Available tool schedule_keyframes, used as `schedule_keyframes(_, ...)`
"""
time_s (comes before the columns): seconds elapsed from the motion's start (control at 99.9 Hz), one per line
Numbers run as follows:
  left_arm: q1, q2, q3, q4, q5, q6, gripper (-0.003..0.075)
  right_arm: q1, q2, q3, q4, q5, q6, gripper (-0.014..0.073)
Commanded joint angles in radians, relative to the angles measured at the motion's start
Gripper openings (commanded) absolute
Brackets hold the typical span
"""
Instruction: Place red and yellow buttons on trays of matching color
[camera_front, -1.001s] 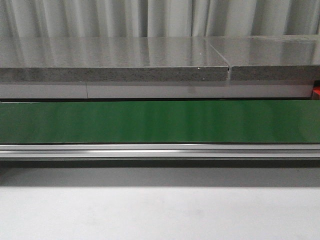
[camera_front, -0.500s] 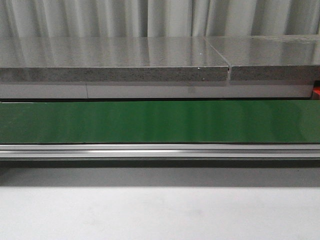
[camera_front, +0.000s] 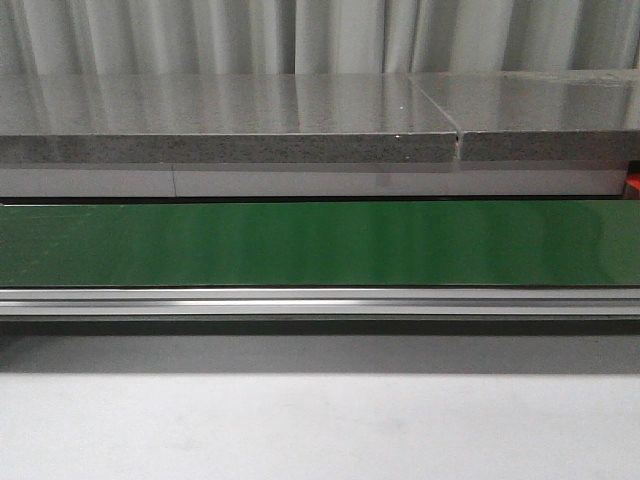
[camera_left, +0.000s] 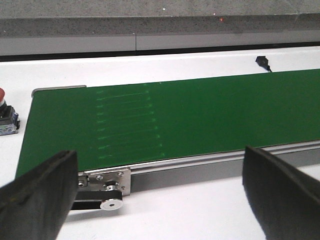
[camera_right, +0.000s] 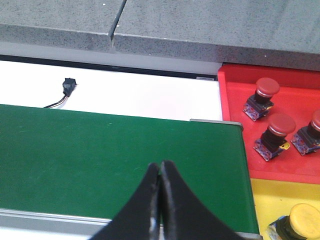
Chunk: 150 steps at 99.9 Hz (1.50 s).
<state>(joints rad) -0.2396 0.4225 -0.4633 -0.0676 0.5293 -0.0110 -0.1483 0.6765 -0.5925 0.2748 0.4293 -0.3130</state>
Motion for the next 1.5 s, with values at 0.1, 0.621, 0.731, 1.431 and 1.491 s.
schedule_keyframes(0.1,-0.006,0.007,-0.044,0.003,-0.097,-0.035,0.066,0.002,-0.006,-0.027,0.006,-0.068,-0.011,-0.0068)
schedule_keyframes(0.621,0.326,0.369,-0.375,0.197,-0.071,-0.37,0.066,0.002,-0.006,-0.027,0.006,-0.068,-0.011,-0.0068)
schedule_keyframes(0.731,0.394,0.474,-0.429,0.186,-0.071,-0.37,0.066,0.002,-0.006,-0.027,0.006,-0.068,-0.011,-0.0068)
schedule_keyframes(1.431,0.492,1.137,-0.72,0.18,-0.069,-0.368,0.066,0.002,-0.006,-0.027,0.006,-0.068,-0.011,-0.0068)
schedule_keyframes(1.491,0.492,1.171,-0.742,0.182,-0.069,-0.368,0.066,0.002,-0.006,-0.027,0.006,-0.068,-0.011,-0.0068)
